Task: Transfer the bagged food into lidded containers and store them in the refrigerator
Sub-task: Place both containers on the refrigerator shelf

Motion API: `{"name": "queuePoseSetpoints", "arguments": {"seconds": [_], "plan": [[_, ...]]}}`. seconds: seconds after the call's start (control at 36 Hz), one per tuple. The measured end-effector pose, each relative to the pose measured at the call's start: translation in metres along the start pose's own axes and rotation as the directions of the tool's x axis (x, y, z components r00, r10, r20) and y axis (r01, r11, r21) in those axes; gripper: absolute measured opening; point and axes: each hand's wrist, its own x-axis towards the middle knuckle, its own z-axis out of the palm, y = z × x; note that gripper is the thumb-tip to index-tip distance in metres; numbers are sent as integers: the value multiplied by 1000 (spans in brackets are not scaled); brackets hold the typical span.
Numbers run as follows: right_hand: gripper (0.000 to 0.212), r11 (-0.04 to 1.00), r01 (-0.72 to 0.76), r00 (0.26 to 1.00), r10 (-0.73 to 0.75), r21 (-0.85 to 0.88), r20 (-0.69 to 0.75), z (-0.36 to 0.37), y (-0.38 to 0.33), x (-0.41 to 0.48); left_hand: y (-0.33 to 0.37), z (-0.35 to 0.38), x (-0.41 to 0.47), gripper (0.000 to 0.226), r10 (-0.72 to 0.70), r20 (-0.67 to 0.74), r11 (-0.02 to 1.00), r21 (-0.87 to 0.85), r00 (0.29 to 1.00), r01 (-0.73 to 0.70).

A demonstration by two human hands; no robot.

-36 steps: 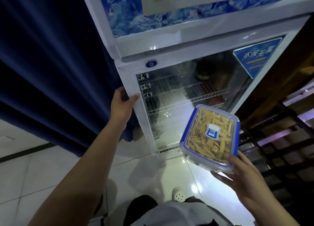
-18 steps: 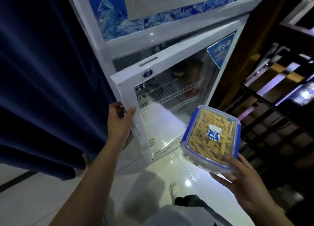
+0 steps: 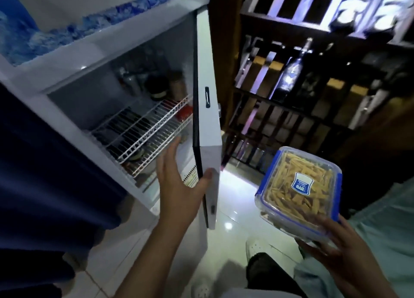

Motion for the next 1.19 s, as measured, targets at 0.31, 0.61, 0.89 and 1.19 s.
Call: {"name": "queuePoseSetpoints", "arguments": {"seconds": [0.31,0.61,0.89,1.19], "plan": [[62,998,23,987,-13,62,-157,-67,-67,29,55,126,55,87,527,356,749,235,772,-619],[57,995,47,960,-20,88,-280,-153,-133,91,110,286,88,83,564,403,660,305,721,-687],[49,985,90,952,-41,149,-303,-187,-149,110,152,388,153,81,448,547,612,388,707,-689],[57,945,207,935,-115,252,-335,-186,-143,103,163,439,184,90,371,551,598,474,747,-647]]}}
